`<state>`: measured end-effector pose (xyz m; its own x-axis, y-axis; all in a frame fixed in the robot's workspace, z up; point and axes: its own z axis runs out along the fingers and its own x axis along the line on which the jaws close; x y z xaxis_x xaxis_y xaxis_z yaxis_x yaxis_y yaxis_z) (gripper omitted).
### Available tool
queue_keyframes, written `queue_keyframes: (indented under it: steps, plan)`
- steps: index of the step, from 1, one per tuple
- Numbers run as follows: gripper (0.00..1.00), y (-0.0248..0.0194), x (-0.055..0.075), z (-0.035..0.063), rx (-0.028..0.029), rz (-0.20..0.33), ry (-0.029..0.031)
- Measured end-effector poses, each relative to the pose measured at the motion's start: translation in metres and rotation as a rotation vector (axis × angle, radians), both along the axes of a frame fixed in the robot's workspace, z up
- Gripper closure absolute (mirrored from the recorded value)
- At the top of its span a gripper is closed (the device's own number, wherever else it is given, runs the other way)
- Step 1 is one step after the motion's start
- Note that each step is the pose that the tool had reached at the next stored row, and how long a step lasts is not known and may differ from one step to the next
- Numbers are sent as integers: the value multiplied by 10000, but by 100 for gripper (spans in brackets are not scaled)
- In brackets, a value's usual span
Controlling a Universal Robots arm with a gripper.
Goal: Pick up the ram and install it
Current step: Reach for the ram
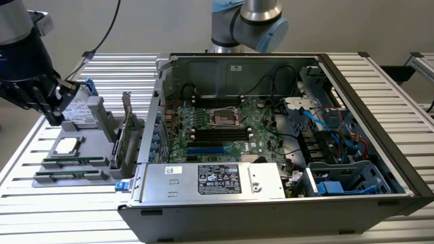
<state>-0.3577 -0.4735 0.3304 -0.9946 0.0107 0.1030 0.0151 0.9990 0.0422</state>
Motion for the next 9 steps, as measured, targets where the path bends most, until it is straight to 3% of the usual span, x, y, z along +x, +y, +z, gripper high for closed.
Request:
queue_keyframes:
  steps: [9]
  plan:
    - [90,-3,-37,-85,-1,550,-16]
